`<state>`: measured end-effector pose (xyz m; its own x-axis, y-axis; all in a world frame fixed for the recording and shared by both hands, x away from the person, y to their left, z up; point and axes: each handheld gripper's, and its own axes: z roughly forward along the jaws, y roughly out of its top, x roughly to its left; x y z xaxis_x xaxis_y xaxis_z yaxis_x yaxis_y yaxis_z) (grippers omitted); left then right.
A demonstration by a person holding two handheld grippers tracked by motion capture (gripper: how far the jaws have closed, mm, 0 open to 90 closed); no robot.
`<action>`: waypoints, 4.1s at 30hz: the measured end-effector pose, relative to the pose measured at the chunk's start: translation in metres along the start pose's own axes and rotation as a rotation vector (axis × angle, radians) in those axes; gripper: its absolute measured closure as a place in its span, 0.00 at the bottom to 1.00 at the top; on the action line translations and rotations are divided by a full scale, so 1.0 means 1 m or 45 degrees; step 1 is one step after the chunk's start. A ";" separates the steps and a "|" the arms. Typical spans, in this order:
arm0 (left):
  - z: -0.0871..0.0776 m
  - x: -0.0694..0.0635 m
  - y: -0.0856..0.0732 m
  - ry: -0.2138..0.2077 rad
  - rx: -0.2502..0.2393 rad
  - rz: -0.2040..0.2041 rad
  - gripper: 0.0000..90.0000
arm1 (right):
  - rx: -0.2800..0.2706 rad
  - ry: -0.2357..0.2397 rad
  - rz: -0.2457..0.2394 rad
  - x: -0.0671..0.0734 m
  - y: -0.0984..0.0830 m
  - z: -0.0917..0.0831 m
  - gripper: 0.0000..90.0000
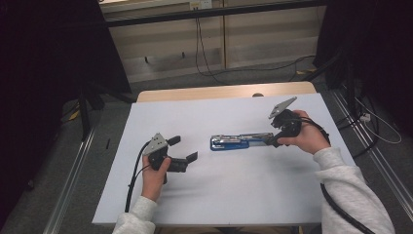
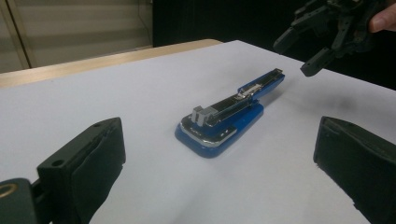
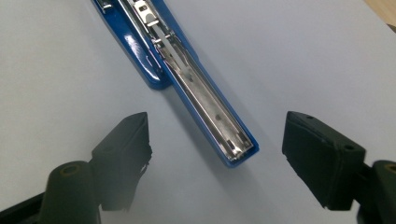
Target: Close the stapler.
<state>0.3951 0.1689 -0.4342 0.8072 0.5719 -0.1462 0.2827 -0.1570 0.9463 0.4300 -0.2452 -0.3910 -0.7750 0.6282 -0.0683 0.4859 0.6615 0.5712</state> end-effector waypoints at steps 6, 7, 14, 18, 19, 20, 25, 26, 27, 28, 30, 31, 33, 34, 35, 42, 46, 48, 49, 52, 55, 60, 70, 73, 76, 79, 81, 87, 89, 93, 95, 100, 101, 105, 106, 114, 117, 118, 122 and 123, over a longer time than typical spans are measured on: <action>0.011 0.002 0.001 0.044 0.015 -0.008 0.04 | -0.053 -0.031 0.055 -0.001 -0.012 -0.007 0.33; 0.013 0.002 0.002 0.047 0.015 -0.008 0.04 | -0.055 -0.037 0.056 -0.002 -0.013 -0.008 0.34; 0.026 0.002 0.004 0.089 0.029 -0.040 0.17 | -0.090 -0.075 0.115 -0.002 -0.024 -0.015 0.59; 0.032 0.005 0.003 0.120 0.089 -0.043 0.33 | -0.097 -0.112 0.146 -0.003 -0.030 -0.018 0.74; 0.034 0.005 0.003 0.127 0.099 -0.051 0.37 | -0.100 -0.119 0.150 -0.003 -0.031 -0.018 0.77; 0.036 0.006 0.003 0.130 0.106 -0.058 0.43 | -0.101 -0.128 0.158 -0.003 -0.032 -0.017 0.80; 0.048 0.007 0.000 0.148 0.178 -0.078 0.68 | -0.080 -0.141 0.165 -0.002 -0.036 -0.013 0.94; 0.050 0.007 -0.001 0.146 0.185 -0.087 0.73 | -0.078 -0.143 0.159 -0.002 -0.037 -0.012 0.95; 0.052 0.008 -0.002 0.147 0.194 -0.095 0.76 | -0.070 -0.148 0.164 -0.003 -0.037 -0.011 0.97; 0.053 0.009 -0.003 0.146 0.199 -0.102 0.79 | -0.060 -0.153 0.161 -0.003 -0.038 -0.010 0.99; 0.056 0.010 -0.005 0.146 0.214 -0.120 0.87 | -0.066 -0.154 0.181 -0.004 -0.040 -0.008 1.00; 0.057 0.011 -0.005 0.137 0.233 -0.107 0.91 | -0.068 -0.152 0.187 -0.005 -0.041 -0.007 1.00; 0.061 0.010 -0.005 0.137 0.267 -0.092 0.95 | -0.057 -0.155 0.186 -0.005 -0.043 -0.003 1.00; 0.062 0.009 -0.005 0.131 0.272 -0.094 0.98 | -0.041 -0.144 0.179 -0.005 -0.044 0.001 1.00; 0.064 0.009 -0.005 0.130 0.278 -0.092 0.98 | -0.041 -0.144 0.179 -0.005 -0.044 0.001 1.00; 0.072 0.006 -0.004 0.147 0.344 -0.082 1.00 | -0.008 -0.150 0.167 -0.004 -0.044 0.011 1.00; 0.075 0.006 -0.004 0.147 0.374 -0.072 1.00 | 0.020 -0.150 0.163 -0.005 -0.045 0.016 1.00; 0.076 0.006 -0.004 0.149 0.389 -0.072 1.00 | 0.018 -0.150 0.170 -0.005 -0.045 0.018 1.00; 0.077 0.006 -0.004 0.143 0.391 -0.083 1.00 | 0.022 -0.145 0.171 -0.005 -0.045 0.018 1.00; 0.080 0.006 -0.004 0.134 0.438 -0.068 1.00 | 0.022 -0.142 0.169 -0.005 -0.044 0.020 1.00; 0.083 0.005 -0.003 0.115 0.467 -0.050 1.00 | 0.027 -0.145 0.160 -0.005 -0.042 0.022 1.00; 0.088 0.004 -0.003 0.092 0.503 -0.044 1.00 | 0.038 -0.140 0.151 -0.005 -0.042 0.025 1.00; 0.092 0.004 -0.003 0.074 0.517 -0.060 1.00 | 0.033 -0.134 0.152 -0.006 -0.043 0.025 1.00; 0.092 0.003 -0.003 0.079 0.515 -0.056 1.00 | 0.052 -0.150 0.123 -0.005 -0.040 0.025 1.00; 0.092 0.004 -0.003 0.076 0.518 -0.057 1.00 | 0.023 -0.134 0.146 -0.007 -0.042 0.024 1.00; 0.092 0.004 -0.002 0.073 0.517 -0.061 1.00 | 0.004 -0.118 0.167 -0.009 -0.044 0.023 1.00; 0.093 0.005 -0.002 0.080 0.511 -0.072 1.00 | 0.021 -0.123 0.153 -0.008 -0.043 0.025 1.00; 0.095 0.007 -0.001 0.085 0.498 -0.087 1.00 | 0.042 -0.106 0.119 -0.005 -0.041 0.030 1.00; 0.095 0.007 -0.001 0.086 0.501 -0.089 1.00 | -0.003 -0.083 0.130 -0.004 -0.039 0.028 1.00; 0.095 0.007 -0.001 0.079 0.483 -0.092 1.00 | -0.054 -0.084 0.125 -0.003 -0.033 0.022 1.00; 0.094 0.007 0.000 0.076 0.476 -0.094 1.00 | -0.060 -0.091 0.122 -0.003 -0.032 0.021 1.00; 0.095 0.007 -0.001 0.041 0.471 -0.117 1.00 | -0.065 -0.091 0.125 -0.002 -0.032 0.022 1.00; 0.097 0.005 -0.001 0.047 0.485 -0.096 1.00 | -0.070 -0.088 0.125 -0.002 -0.032 0.022 1.00; 0.098 0.005 -0.001 0.062 0.483 -0.103 1.00 | -0.101 -0.085 0.119 0.000 -0.025 0.022 1.00; 0.097 0.005 -0.001 0.055 0.484 -0.103 1.00 | -0.114 -0.087 0.114 0.001 -0.022 0.022 1.00; 0.095 0.005 0.000 0.068 0.481 -0.107 0.92 | -0.163 -0.071 0.097 0.008 -0.004 0.025 1.00; 0.092 0.007 0.000 0.097 0.470 -0.122 0.82 | -0.173 -0.071 0.131 0.008 -0.006 0.024 0.93; 0.091 0.008 0.000 0.096 0.475 -0.119 0.77 | -0.185 -0.066 0.158 0.007 -0.008 0.023 0.89; 0.085 0.010 0.002 0.096 0.455 -0.136 0.65 | -0.216 -0.048 0.236 0.005 -0.015 0.023 0.77; 0.084 0.010 0.003 0.090 0.445 -0.136 0.64 | -0.218 -0.049 0.241 0.005 -0.016 0.022 0.75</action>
<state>0.4471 0.1067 -0.4569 0.7292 0.6521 -0.2073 0.5333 -0.3517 0.7693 0.4272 -0.2434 -0.4188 -0.6594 0.7514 0.0241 0.5428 0.4536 0.7069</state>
